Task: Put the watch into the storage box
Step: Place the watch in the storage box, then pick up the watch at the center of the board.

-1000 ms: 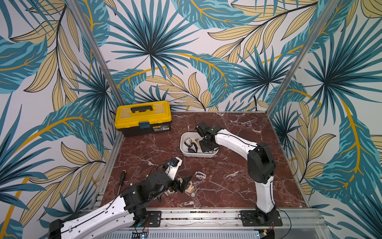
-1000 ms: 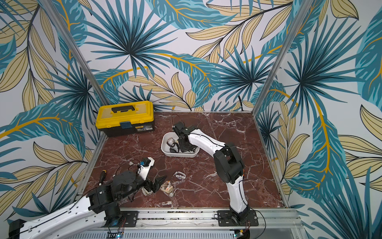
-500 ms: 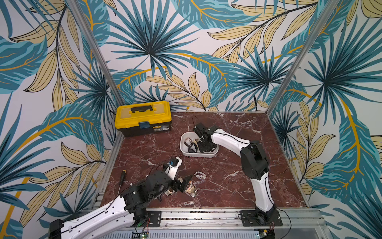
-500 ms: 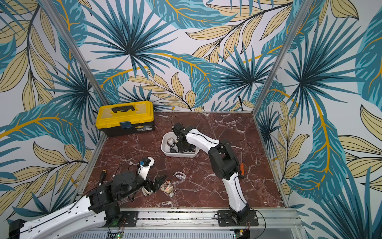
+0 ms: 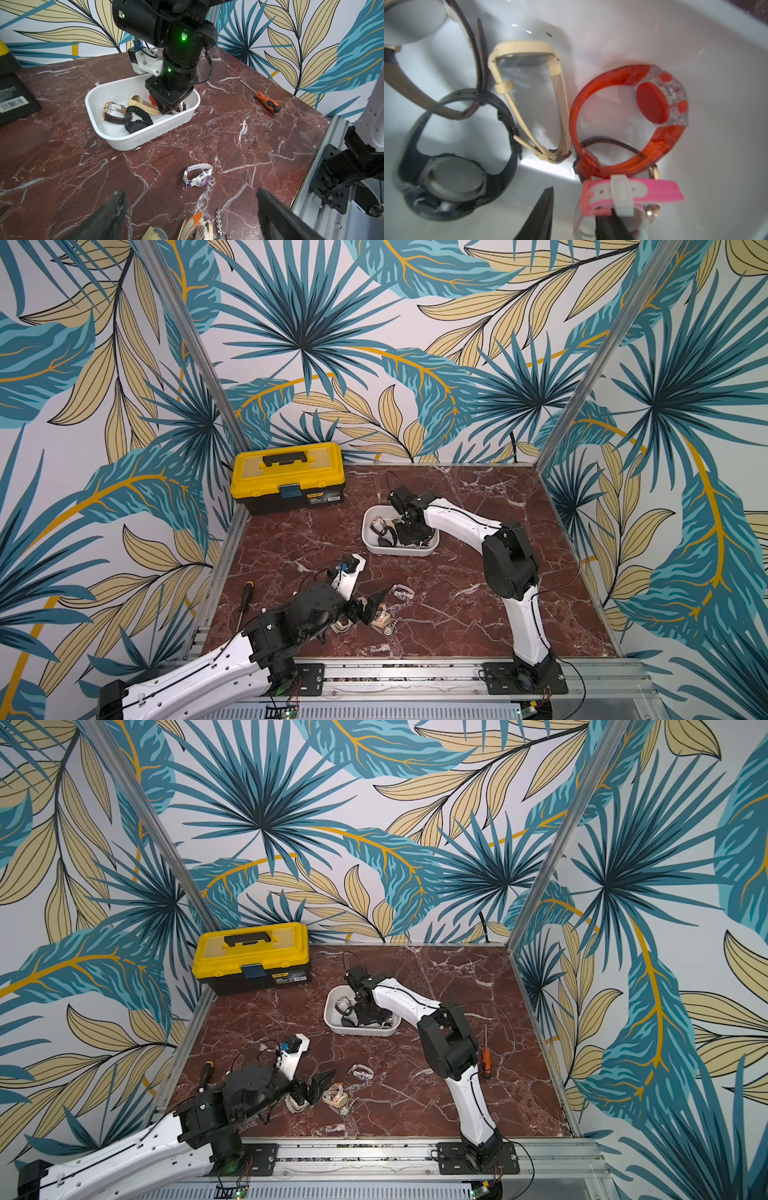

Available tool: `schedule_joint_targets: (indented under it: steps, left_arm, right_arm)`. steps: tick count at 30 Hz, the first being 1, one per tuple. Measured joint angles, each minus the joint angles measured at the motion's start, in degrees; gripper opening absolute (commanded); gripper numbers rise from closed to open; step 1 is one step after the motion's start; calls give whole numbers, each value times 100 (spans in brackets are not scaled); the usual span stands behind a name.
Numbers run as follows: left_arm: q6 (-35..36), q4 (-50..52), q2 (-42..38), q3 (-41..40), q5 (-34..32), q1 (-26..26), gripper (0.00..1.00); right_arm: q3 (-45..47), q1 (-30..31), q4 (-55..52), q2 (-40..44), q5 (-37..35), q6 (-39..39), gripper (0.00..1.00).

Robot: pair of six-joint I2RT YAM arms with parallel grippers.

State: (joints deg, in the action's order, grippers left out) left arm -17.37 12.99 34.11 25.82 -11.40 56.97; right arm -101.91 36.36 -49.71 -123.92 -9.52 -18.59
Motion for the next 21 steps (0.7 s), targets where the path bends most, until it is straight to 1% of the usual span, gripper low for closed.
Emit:
schedule_joint_targets:
  steps: [8, 16, 19, 21]
  left_arm:
    - [-4, -24, 0, 0, 0, 0, 100]
    - [-44, -42, 52, 0, -11, 0, 100]
    - [-136, -31, 236, 4, -15, 0, 100]
    - [-203, -24, 455, 22, 9, 0, 100]
  right_arm:
    - [129, 0, 57, 688, 238, -26, 44]
    - [522, 0, 177, 1263, 317, -87, 45]
    - [874, 0, 249, 1646, 319, -151, 50]
    - [1239, 0, 337, 2048, 341, -195, 54]
